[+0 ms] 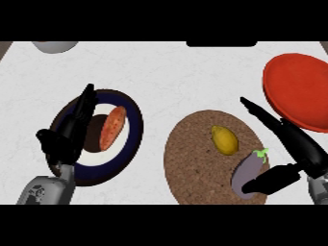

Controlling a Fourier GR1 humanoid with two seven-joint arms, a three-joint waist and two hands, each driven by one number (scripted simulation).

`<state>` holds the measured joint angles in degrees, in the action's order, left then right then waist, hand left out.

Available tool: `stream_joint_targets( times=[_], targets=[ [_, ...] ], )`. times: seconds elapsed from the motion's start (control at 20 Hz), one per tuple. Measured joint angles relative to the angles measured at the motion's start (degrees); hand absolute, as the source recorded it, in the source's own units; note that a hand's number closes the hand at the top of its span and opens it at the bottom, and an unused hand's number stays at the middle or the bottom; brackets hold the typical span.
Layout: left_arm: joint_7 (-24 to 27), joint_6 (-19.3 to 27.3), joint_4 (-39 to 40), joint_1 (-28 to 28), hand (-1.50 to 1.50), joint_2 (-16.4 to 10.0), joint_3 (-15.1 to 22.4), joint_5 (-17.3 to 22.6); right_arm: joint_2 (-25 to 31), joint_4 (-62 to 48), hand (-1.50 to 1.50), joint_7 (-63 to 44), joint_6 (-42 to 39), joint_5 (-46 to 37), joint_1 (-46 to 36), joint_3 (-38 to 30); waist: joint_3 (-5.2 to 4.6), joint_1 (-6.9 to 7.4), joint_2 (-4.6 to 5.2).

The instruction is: Pick the lemon from the placemat and place it in the bowl

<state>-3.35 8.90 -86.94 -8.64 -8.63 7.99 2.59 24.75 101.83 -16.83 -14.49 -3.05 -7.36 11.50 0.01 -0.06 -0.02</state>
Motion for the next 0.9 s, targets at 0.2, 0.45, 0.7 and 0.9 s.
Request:
stream_joint_targets(
  times=[0.2, 0.45, 0.7, 0.9],
  targets=[
    [0.08, -0.79, -1.18, 1.19, 0.00, 0.70, -0.54, -0.71, -2.61, 0.32, -1.50, 0.27, -2.03, 0.60, 0.26, -2.04, -0.01, 0.05, -0.02],
    [-0.49, -1.79, -0.15, 0.11, 0.00, 1.21, -1.88, -1.35, -6.11, -0.23, -1.50, 0.78, -3.00, -0.11, 1.96, -2.53, -0.02, 0.03, -0.01],
    [-1.00, -2.78, -0.44, -0.01, 0.00, 1.64, -3.12, -1.73, -9.21, -4.14, -1.50, 2.00, -3.92, -1.29, 1.04, -3.47, -0.01, 0.10, 0.00],
    [-1.43, -3.34, -2.21, 1.15, 0.00, 2.27, -3.08, -2.60, -11.00, -6.43, -1.50, 2.93, -4.72, -2.17, 0.90, -4.51, 0.00, 0.12, 0.00]
  ],
)
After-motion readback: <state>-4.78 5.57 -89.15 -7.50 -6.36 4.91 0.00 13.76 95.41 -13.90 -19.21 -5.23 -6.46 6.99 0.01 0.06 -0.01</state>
